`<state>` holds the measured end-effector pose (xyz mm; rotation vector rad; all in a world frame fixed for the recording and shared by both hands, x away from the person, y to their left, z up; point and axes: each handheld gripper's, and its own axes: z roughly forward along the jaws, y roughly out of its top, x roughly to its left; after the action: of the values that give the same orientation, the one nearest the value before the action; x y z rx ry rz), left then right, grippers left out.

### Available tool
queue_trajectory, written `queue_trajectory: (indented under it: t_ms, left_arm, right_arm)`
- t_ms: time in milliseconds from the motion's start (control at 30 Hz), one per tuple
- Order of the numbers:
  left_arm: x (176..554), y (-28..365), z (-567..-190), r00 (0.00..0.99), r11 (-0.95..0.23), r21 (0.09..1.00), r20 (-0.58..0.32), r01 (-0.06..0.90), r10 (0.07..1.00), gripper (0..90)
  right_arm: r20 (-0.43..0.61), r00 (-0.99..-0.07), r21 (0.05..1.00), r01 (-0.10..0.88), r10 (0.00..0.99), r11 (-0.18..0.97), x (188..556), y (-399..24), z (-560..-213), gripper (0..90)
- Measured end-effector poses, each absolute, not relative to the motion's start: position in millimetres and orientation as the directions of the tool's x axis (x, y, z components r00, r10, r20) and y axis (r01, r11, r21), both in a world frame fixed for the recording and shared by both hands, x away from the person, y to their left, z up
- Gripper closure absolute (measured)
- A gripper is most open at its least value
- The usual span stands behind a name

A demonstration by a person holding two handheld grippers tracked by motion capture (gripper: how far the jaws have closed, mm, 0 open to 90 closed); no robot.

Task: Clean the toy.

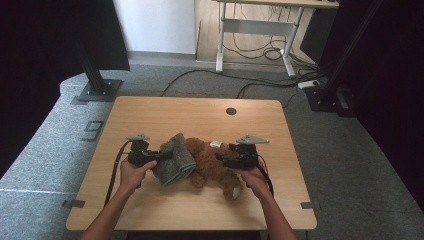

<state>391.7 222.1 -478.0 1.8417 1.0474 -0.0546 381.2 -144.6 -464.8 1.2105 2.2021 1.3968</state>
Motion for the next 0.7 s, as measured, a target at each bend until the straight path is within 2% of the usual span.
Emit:
queue_trajectory:
  t_ms: [200,333,400,500,600,700]
  left_arm:
    - [392,222,-478,0.625,-0.15,0.716,-0.463,0.682,0.628,76.0]
    - [393,222,-478,0.624,-0.15,0.711,-0.471,0.687,0.624,76.0]
    - [393,222,-479,0.623,-0.148,0.711,-0.473,0.688,0.622,76.0]
    - [393,223,-479,0.621,-0.146,0.707,-0.48,0.692,0.62,75.9]
    - [393,226,-476,0.62,-0.135,0.706,-0.494,0.695,0.61,75.6]
    - [392,228,-469,0.63,-0.124,0.715,-0.504,0.689,0.591,75.4]
  right_arm:
    - [0.212,-0.611,0.814,0.542,0.762,0.208,390,-144,-478,26.2]
    - [0.19,-0.631,0.805,0.539,0.752,0.248,394,-141,-482,29.6]
    - [0.18,-0.641,0.802,0.535,0.746,0.267,395,-140,-484,36.6]
    - [0.156,-0.672,0.805,0.512,0.724,0.301,394,-139,-484,55.2]
    - [0.119,-0.685,0.821,0.475,0.719,0.316,390,-138,-481,69.0]
    - [0.065,-0.698,0.845,0.419,0.713,0.333,382,-136,-479,77.6]
